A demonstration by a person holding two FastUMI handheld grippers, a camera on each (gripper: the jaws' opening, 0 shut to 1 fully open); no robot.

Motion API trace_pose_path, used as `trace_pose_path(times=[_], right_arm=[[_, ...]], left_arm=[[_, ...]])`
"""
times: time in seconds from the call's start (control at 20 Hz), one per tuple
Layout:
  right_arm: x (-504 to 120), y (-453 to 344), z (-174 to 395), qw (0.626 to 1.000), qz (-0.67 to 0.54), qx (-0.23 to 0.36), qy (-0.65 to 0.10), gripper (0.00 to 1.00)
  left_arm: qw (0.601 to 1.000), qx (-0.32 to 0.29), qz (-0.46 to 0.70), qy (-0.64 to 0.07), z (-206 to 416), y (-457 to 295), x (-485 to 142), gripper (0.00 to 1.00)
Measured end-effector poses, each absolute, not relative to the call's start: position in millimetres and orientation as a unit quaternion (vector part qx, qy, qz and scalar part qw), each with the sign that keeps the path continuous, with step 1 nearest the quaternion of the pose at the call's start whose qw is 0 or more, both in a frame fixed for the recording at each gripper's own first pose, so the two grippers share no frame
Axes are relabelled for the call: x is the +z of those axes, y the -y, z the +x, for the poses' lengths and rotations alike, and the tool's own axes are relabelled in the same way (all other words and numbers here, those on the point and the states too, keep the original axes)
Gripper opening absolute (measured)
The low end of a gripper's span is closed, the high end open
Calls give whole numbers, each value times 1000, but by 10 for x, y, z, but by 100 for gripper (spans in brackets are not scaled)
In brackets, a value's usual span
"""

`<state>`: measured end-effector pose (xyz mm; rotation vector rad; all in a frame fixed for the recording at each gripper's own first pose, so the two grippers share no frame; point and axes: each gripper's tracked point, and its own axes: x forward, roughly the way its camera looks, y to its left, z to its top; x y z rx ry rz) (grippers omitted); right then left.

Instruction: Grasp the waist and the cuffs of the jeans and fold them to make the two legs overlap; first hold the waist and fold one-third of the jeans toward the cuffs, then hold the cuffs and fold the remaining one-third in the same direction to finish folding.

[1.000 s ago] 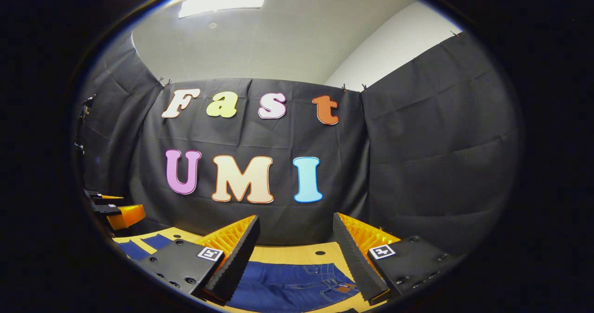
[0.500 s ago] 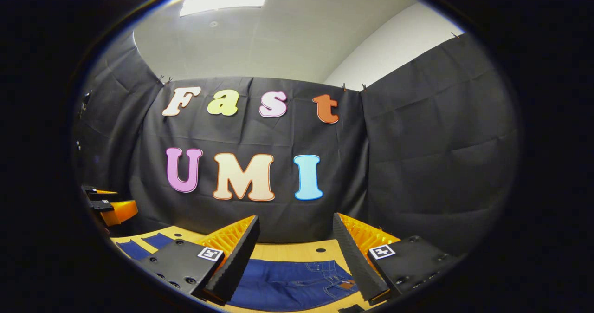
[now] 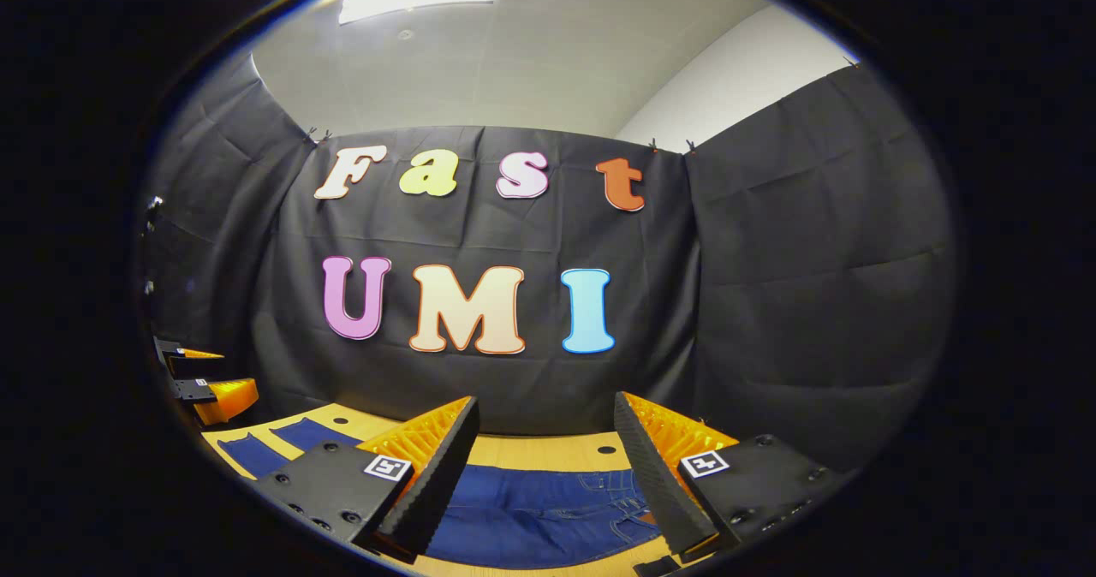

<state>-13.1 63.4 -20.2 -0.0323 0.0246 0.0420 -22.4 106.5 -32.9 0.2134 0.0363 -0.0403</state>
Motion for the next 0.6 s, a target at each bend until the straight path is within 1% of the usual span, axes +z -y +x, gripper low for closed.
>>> trace_pose_path(times=[0.05, 0.1, 0.15, 0.2, 0.25, 0.3, 0.35, 0.6], right_arm=[[-251, -623, -89, 999, -16, 24, -15, 98], [-315, -615, -57, 999, -13, 28, -21, 98], [-365, -637, -33, 999, -9, 33, -24, 100], [-394, -620, -10, 999, -6, 32, -26, 98], [-450, -582, 10, 999, -6, 31, -29, 98], [-525, -551, 22, 999, -9, 32, -36, 99], [-589, -527, 29, 999, -12, 32, -40, 98], [-823, -268, 44, 998, -24, 15, -58, 98]], left_arm=[[991, -14, 128, -24, -205, -1191, -391, 93], [988, -10, 148, -36, -176, -1317, -489, 94], [984, -10, 171, -52, -141, -1389, -614, 92], [977, -13, 200, -70, -126, -1487, -733, 92], [968, -14, 232, -91, -92, -1587, -853, 94], [959, -16, 263, -106, -110, -1685, -966, 100], [949, -22, 288, -123, -129, -1784, -1090, 95], [891, -60, 391, -221, -314, -2103, -1848, 95]])
